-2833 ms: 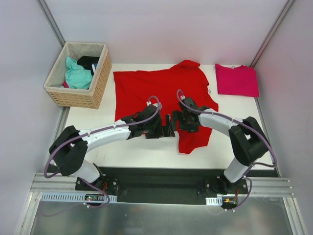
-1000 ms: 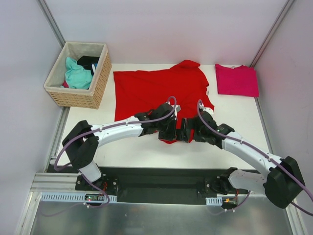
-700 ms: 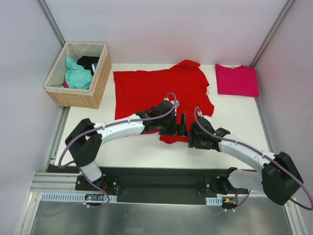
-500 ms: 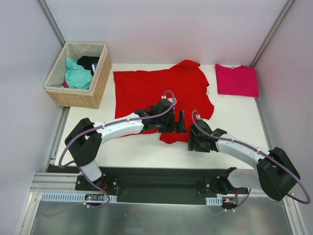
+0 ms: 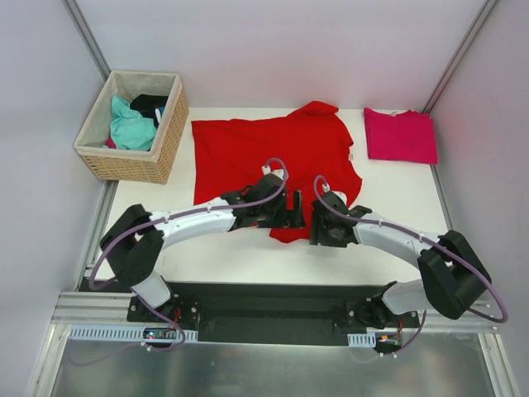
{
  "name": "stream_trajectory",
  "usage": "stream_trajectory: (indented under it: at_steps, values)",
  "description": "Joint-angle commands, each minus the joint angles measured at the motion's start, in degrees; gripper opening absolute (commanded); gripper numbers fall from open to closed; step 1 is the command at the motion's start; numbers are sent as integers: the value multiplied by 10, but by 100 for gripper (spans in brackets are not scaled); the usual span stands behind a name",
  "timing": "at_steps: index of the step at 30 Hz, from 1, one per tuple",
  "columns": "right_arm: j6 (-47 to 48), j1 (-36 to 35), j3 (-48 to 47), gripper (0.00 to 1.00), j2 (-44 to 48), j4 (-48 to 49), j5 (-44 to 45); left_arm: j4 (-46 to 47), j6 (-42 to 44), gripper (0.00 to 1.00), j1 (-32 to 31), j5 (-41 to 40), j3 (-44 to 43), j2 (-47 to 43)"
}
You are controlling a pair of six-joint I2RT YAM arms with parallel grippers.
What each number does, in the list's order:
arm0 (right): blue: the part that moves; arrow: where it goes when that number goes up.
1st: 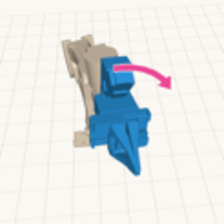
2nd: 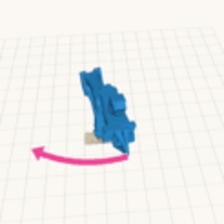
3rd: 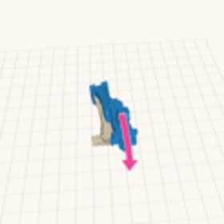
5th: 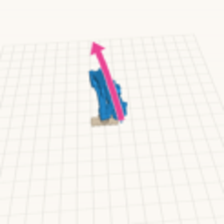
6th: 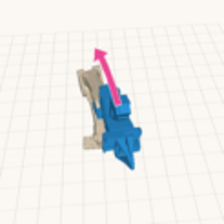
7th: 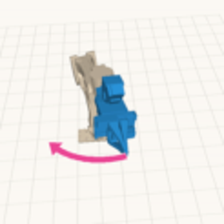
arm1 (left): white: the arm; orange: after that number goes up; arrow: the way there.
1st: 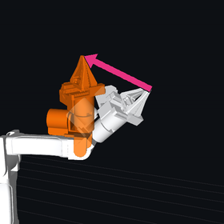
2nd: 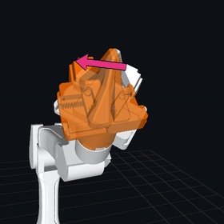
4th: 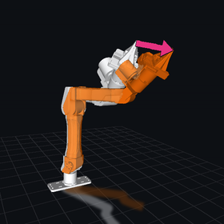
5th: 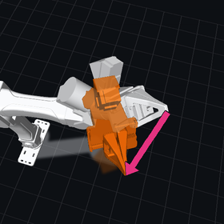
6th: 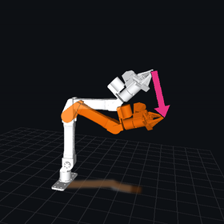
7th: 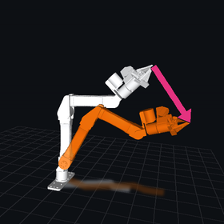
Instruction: Fold and stack the t-shirts
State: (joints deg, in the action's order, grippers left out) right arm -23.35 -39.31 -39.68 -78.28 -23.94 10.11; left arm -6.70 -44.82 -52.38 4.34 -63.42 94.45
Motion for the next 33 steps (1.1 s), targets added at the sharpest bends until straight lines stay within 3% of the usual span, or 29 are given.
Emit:
stream_trajectory:
  at_steps: [1, 8, 18, 21, 22, 24, 25, 27, 33]
  values:
    - [10, -3, -51, 61, -17, 23, 2, 2, -20, 94, 17, -95, 57, -114]
    - [16, -4, -75, 61, -50, 28, -8, -9, -37, 95, 88, -126, 159, -240]
    - [17, -4, -74, 59, -80, 40, -8, -24, -33, 95, 126, -115, 188, -255]
    - [19, -3, -80, 51, -93, 46, -3, -24, -34, 95, 131, -109, 193, -255]
    - [20, -3, -82, 40, -101, 47, -4, -24, -33, 95, 135, -108, 195, -256]
    - [21, -3, -88, 29, -110, 49, -5, -24, -33, 95, 137, -106, 197, -259]
    - [21, -3, -89, 15, -115, 49, -8, -24, -32, 95, 138, -106, 200, -260]
    - [19, -4, -93, 1, -117, 43, -9, -23, -33, 95, 140, -107, 202, -263]
    - [37, -3, -127, 1, -89, 0, 9, -23, -34, 95, 141, -99, 201, -252]
